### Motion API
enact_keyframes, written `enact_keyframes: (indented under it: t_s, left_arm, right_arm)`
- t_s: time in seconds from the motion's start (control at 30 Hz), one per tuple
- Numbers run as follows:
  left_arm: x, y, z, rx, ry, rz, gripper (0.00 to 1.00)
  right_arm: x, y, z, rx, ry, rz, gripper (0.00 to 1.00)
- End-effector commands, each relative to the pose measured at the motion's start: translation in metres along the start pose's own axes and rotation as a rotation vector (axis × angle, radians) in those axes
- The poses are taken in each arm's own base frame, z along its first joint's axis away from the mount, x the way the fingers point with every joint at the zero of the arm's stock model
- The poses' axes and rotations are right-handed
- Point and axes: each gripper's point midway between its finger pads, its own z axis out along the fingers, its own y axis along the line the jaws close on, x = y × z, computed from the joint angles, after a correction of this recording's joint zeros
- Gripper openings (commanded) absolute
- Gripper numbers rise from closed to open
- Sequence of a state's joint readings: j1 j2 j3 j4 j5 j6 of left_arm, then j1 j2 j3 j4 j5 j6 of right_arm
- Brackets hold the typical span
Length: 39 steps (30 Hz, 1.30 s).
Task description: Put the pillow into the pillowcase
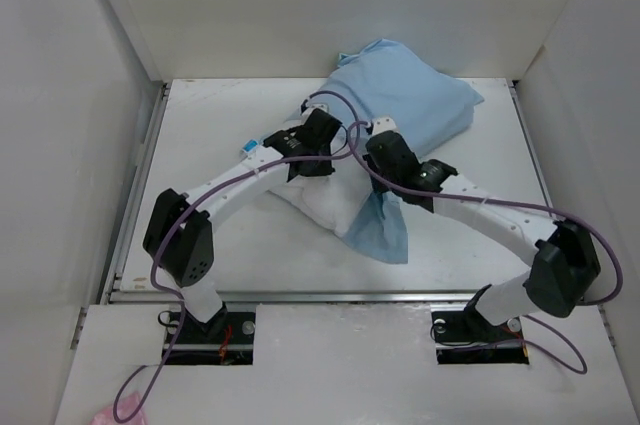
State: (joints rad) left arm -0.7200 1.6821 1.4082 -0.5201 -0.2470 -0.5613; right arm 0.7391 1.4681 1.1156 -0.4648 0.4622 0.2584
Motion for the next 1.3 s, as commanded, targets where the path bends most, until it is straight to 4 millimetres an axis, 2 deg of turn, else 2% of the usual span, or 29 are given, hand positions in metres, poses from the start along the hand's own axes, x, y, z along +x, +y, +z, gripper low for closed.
enact_keyframes:
  t_s: [0.0, 0.03, 0.07, 0.1, 0.13, 0.2, 0.27, 0.33, 0.4, 0.47, 0.57, 0.63, 0.67, 0.7, 0.73, 0.77, 0.8, 0.83, 0.87, 0.9, 0.93, 0.97, 1.0, 1.03, 1.07, 1.1, 1.13, 1.2, 1.27]
  left_arm:
    - [-0.057, -0.062, -0.015, 0.240, -0.156, -0.034, 0.00]
    - [-0.060, -0.076, -0.022, 0.296, -0.158, -0.030, 0.00]
    - [-0.068, -0.082, -0.027, 0.321, -0.177, -0.035, 0.00]
    - [-0.083, -0.097, -0.041, 0.365, -0.221, -0.049, 0.00]
    - [-0.092, -0.102, -0.048, 0.385, -0.245, -0.065, 0.00]
    - [-0.105, -0.114, -0.062, 0.425, -0.277, -0.100, 0.00]
    - [-0.127, -0.122, -0.077, 0.451, -0.326, -0.136, 0.00]
    - [-0.131, -0.122, -0.080, 0.451, -0.336, -0.151, 0.00]
    - [-0.130, -0.124, -0.081, 0.448, -0.338, -0.158, 0.00]
    - [-0.119, -0.117, -0.073, 0.420, -0.313, -0.164, 0.00]
    - [-0.105, -0.109, -0.061, 0.387, -0.283, -0.166, 0.00]
    - [-0.095, -0.110, -0.057, 0.382, -0.263, -0.164, 0.00]
    - [-0.091, -0.110, -0.054, 0.384, -0.250, -0.160, 0.00]
    - [-0.083, -0.108, -0.049, 0.378, -0.229, -0.153, 0.00]
    - [-0.077, -0.108, -0.046, 0.381, -0.212, -0.147, 0.00]
    - [-0.073, -0.106, -0.043, 0.374, -0.202, -0.144, 0.00]
    - [-0.067, -0.102, -0.040, 0.365, -0.194, -0.131, 0.00]
    - [-0.064, -0.098, -0.036, 0.346, -0.192, -0.131, 0.00]
    - [-0.063, -0.094, -0.037, 0.337, -0.198, -0.122, 0.00]
    - [-0.063, -0.091, -0.039, 0.325, -0.198, -0.121, 0.07]
    - [-0.055, -0.085, -0.035, 0.304, -0.178, -0.093, 0.37]
    - [-0.054, -0.078, -0.036, 0.276, -0.189, -0.082, 0.60]
    - [-0.055, -0.074, -0.038, 0.263, -0.197, -0.069, 0.80]
    - [-0.053, -0.066, -0.043, 0.243, -0.193, -0.066, 0.94]
    - [-0.057, -0.060, -0.047, 0.219, -0.214, -0.072, 1.00]
    - [-0.060, -0.056, -0.053, 0.210, -0.229, -0.063, 1.00]
    - [-0.066, -0.052, -0.065, 0.214, -0.258, -0.074, 1.00]
    - [-0.071, -0.041, -0.076, 0.185, -0.293, -0.086, 1.00]
    - [-0.076, -0.032, -0.082, 0.175, -0.314, -0.092, 1.00]
  right_arm:
    - [-0.075, 0.065, -0.071, -0.439, -0.185, -0.033, 0.00]
    - [-0.085, 0.077, -0.088, -0.532, -0.207, -0.035, 0.00]
    - [-0.086, 0.107, -0.117, -0.742, -0.205, -0.084, 0.00]
    - [-0.106, 0.117, -0.150, -0.863, -0.264, -0.104, 0.00]
    - [-0.116, 0.126, -0.175, -0.973, -0.312, -0.136, 0.00]
    - [-0.118, 0.140, -0.219, -1.185, -0.348, -0.220, 0.00]
    - [-0.123, 0.141, -0.228, -1.219, -0.374, -0.230, 0.00]
    - [-0.125, 0.140, -0.223, -1.189, -0.370, -0.222, 0.00]
    - [-0.118, 0.140, -0.194, -1.117, -0.300, -0.199, 0.00]
    - [-0.112, 0.138, -0.165, -1.066, -0.225, -0.170, 0.00]
    - [-0.096, 0.142, -0.138, -1.043, -0.123, -0.149, 0.00]
    - [-0.089, 0.143, -0.135, -1.047, -0.089, -0.149, 0.06]
    - [-0.085, 0.143, -0.132, -1.045, -0.076, -0.148, 0.11]
    - [-0.086, 0.142, -0.136, -1.047, -0.086, -0.149, 0.25]
    - [-0.079, 0.141, -0.133, -1.042, -0.059, -0.147, 0.33]
    - [-0.077, 0.136, -0.131, -1.010, -0.065, -0.144, 0.39]
    - [-0.080, 0.129, -0.139, -0.994, -0.093, -0.142, 0.46]
    - [-0.080, 0.124, -0.139, -0.962, -0.096, -0.116, 0.60]
    - [-0.081, 0.117, -0.139, -0.922, -0.107, -0.097, 0.67]
    - [-0.079, 0.102, -0.128, -0.828, -0.113, -0.068, 0.74]
    - [-0.085, 0.091, -0.137, -0.787, -0.154, -0.045, 0.86]
    - [-0.086, 0.082, -0.137, -0.741, -0.159, 0.006, 0.90]
    - [-0.085, 0.064, -0.127, -0.640, -0.170, 0.044, 0.96]
    - [-0.091, 0.048, -0.133, -0.595, -0.209, 0.082, 0.99]
    - [-0.093, 0.038, -0.134, -0.560, -0.218, 0.129, 1.00]
    - [-0.096, 0.018, -0.130, -0.488, -0.230, 0.169, 1.00]
    - [-0.093, 0.009, -0.129, -0.459, -0.225, 0.189, 1.00]
    - [-0.094, -0.010, -0.132, -0.395, -0.234, 0.246, 1.00]
    - [-0.092, -0.034, -0.126, -0.295, -0.233, 0.286, 1.00]
